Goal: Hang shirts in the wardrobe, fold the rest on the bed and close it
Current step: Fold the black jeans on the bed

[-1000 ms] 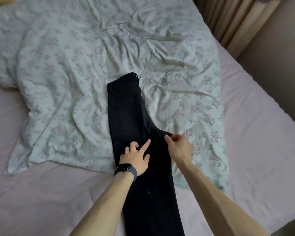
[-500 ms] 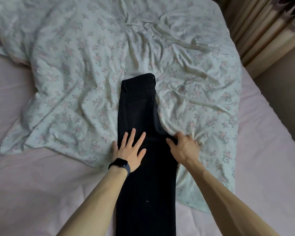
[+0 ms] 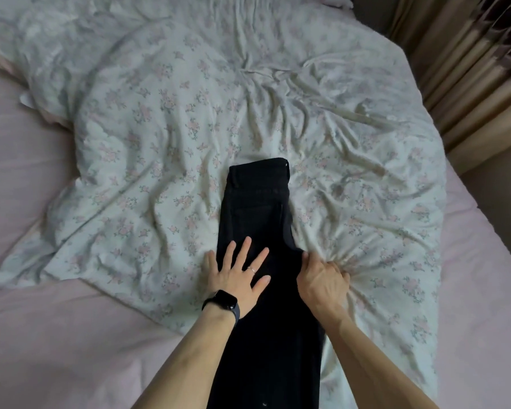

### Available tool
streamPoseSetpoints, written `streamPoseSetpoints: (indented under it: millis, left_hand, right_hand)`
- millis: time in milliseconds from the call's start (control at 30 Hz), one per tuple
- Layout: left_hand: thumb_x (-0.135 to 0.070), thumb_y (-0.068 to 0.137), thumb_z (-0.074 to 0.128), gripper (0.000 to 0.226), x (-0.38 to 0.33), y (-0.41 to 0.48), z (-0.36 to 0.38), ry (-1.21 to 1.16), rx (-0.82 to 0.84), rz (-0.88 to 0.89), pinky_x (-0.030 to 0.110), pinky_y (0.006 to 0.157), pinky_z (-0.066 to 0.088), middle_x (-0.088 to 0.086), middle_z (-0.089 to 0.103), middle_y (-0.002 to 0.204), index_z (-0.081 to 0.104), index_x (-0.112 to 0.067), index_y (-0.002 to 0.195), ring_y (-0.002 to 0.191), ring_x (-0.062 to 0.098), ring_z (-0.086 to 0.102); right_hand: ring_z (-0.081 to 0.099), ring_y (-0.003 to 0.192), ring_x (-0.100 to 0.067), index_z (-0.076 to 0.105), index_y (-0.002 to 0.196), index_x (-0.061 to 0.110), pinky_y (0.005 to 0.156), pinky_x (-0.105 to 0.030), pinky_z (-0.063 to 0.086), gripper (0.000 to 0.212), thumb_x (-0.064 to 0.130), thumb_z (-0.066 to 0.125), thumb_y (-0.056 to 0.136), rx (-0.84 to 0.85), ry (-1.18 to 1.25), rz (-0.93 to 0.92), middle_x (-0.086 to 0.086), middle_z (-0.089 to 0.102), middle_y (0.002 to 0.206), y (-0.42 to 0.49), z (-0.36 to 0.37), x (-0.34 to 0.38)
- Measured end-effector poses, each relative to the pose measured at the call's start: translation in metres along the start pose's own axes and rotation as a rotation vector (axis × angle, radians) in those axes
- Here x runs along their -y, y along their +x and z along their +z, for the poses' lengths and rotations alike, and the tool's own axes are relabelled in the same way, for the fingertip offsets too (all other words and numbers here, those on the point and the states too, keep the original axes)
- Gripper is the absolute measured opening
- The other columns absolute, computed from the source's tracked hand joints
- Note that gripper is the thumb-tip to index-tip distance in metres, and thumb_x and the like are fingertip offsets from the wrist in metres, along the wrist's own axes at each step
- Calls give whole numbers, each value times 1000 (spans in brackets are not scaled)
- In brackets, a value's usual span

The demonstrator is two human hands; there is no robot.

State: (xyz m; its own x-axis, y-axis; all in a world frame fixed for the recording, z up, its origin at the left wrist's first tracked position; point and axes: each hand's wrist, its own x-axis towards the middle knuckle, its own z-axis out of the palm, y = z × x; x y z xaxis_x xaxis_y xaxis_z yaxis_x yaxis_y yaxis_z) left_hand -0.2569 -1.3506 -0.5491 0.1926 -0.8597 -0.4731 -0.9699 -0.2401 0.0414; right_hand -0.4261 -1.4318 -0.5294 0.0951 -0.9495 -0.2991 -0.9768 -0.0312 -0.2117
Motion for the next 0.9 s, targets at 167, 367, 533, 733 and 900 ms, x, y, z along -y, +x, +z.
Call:
streamPoseSetpoints:
  millis: [167,367,533,733,900]
  left_hand:
    - [-66,98,9,66,14,-9,7,-77,-110,-31,57,119,-1,-5,-23,163,-15,-41,155,153,15,-10]
    - [-58,100,5,63,36,-9,26,-47,-238,-30,56,121,6,-10,-9,166,-8,-35,157,153,10,-3]
    - [-57,97,-6,65,45,-1,26,61,-112,-82,56,119,-10,-11,-33,159,-32,-28,148,150,11,-20]
    - [-44,102,20,61,5,-85,45,-127,-281,13,52,123,13,-1,3,167,11,-26,159,154,19,7]
    - [-44,95,34,62,-21,-231,123,-236,-186,-55,55,111,38,5,29,162,37,-22,153,146,27,35]
  right_hand:
    - [57,111,-30,53,114,19,92,-49,40,26,35,37,102,-176,34,-75,-3,63,118,-9,10,10]
    - [-9,155,-14,5,162,23,125,-48,-2,60,42,21,107,-82,-234,-735,4,-5,169,26,17,28]
    - [-23,151,-16,-15,158,17,126,-45,-5,74,61,2,101,2,-86,-200,-1,-19,167,57,7,22]
    - [5,156,-23,18,161,20,123,-56,6,65,47,33,104,-201,-93,-642,-4,5,169,-100,39,-13]
    - [22,152,-31,37,154,19,118,-55,23,63,49,39,99,-22,-101,-499,-14,24,164,-259,86,-108]
